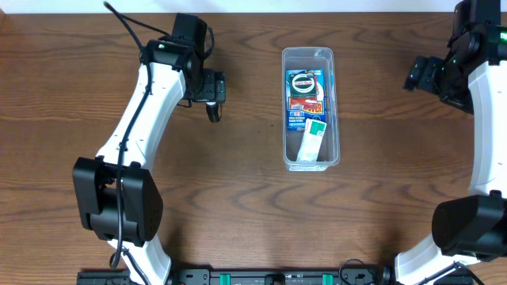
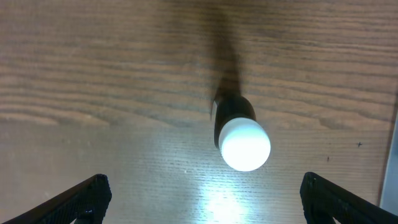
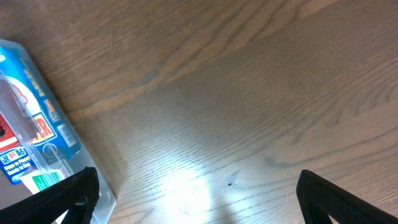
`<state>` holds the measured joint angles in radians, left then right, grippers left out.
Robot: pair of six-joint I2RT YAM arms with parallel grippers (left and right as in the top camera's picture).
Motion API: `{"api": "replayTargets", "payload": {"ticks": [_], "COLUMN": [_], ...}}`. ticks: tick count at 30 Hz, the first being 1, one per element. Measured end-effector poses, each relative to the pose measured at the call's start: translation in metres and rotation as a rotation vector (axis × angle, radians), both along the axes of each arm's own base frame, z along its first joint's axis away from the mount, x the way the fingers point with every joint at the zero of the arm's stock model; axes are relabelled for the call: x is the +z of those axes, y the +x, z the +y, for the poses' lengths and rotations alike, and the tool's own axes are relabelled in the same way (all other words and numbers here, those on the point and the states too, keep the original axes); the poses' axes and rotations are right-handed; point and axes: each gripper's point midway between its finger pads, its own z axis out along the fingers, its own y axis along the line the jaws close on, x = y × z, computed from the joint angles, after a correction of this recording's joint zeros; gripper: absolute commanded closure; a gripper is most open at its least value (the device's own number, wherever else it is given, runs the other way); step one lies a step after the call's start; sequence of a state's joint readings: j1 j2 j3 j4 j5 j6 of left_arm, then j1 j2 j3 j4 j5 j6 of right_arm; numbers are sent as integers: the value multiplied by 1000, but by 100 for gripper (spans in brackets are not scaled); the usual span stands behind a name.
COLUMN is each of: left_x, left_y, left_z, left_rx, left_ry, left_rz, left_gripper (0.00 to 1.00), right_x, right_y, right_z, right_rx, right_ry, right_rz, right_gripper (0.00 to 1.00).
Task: Pack container
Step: 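Grasp the dark bottle by its body with the left gripper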
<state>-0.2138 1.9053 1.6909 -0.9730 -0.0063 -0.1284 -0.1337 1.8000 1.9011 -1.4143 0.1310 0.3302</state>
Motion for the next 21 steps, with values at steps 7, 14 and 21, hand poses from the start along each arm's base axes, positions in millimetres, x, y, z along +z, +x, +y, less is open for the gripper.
{"api": "replayTargets", "payload": {"ticks": [7, 14, 21], "left_x": [-20, -58, -66], "left_y": [4, 7, 12], "left_z": [-2, -4, -9], "left_rx": [-44, -54, -60], "left_ry": [19, 26, 2], "left_rz": [36, 108, 106], "left_gripper": [2, 2, 2], "right_x": [0, 0, 0], "right_y": [0, 0, 0], "right_z": [0, 0, 0], "right_rx": [0, 0, 0], "right_ry": [0, 0, 0], "right_rz": [0, 0, 0], "right_gripper": [1, 1, 1]}}
